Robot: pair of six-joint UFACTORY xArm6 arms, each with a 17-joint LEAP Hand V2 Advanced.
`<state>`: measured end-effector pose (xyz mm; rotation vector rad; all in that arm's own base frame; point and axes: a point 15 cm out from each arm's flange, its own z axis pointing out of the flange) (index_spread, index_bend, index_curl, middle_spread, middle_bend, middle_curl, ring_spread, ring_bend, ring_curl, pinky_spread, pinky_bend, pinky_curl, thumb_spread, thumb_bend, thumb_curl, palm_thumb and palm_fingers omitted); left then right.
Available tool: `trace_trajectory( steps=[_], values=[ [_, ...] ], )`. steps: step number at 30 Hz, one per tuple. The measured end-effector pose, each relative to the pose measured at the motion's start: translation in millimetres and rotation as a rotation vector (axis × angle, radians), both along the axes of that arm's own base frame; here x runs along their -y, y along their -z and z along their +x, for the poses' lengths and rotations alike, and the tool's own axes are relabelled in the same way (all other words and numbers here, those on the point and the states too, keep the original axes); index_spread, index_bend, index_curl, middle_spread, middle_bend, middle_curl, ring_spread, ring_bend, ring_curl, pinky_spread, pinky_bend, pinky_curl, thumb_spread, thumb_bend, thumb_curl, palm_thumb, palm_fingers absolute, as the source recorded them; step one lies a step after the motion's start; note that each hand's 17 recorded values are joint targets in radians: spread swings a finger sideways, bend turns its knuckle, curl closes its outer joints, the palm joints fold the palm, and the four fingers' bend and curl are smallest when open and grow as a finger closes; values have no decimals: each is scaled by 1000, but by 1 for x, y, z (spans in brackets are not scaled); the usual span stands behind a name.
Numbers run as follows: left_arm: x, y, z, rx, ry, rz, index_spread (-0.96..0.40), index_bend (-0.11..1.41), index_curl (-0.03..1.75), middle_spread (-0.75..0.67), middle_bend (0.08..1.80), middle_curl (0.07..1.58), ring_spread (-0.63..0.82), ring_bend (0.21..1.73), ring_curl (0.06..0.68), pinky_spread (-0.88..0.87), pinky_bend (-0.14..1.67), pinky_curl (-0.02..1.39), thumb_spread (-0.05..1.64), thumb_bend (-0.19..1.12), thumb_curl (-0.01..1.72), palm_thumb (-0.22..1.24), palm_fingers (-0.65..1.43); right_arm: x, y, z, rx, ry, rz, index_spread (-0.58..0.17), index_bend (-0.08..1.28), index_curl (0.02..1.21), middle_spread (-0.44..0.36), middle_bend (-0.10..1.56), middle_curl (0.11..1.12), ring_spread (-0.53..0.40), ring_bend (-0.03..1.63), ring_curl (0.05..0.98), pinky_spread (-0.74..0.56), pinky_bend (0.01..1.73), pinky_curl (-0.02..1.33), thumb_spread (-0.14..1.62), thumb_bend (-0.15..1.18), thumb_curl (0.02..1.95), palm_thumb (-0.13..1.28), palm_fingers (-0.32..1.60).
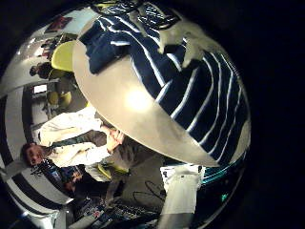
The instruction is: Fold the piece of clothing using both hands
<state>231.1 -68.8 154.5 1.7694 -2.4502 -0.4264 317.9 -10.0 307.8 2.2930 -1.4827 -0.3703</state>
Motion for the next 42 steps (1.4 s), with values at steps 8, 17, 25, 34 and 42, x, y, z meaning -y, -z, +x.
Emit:
trace_trajectory(
  steps=[8,17,25,34,42],
  values=[
    [-2,11,-5,-71,1,44,74,83,249,81,548,507,-17,954,256,-94,836,464,950,12,333,392,561,0,-3,-7,-21,9,-6,-385,181,384,-93,222,396,-55,482,278,337,280,264,1275,-14,345,642,415],
    [-7,-5,16,-4,-29,45,-156,278,222,-211,736,787,-393,1407,462,-485,1311,636,1044,120,428,806,940,-2,9,-9,-52,3,-7,-376,168,372,-94,221,399,-55,485,275,329,287,261,1255,-18,348,636,413],
    [-8,-22,24,7,-33,40,-341,470,310,-370,771,1002,-428,1470,518,-530,1395,682,1096,95,484,887,891,-25,38,-8,-41,-7,16,-299,127,311,-132,333,444,-164,663,326,198,346,265,1171,-24,355,600,477],
    [-7,-32,29,-9,-21,45,-471,557,432,-475,775,1182,-428,1535,548,-540,1472,703,1122,35,518,914,813,-51,96,-22,-15,-11,-14,-263,152,298,-172,427,504,-245,779,384,71,414,271,1085,-27,363,599,420],
    [-7,-40,31,-35,-10,52,-533,558,570,-522,782,1279,-423,1574,558,-533,1518,707,1139,-9,539,921,769,-62,119,-36,-11,-19,-50,-255,180,324,-177,467,550,-269,814,417,13,476,270,1052,-26,358,577,355]
  ],
)
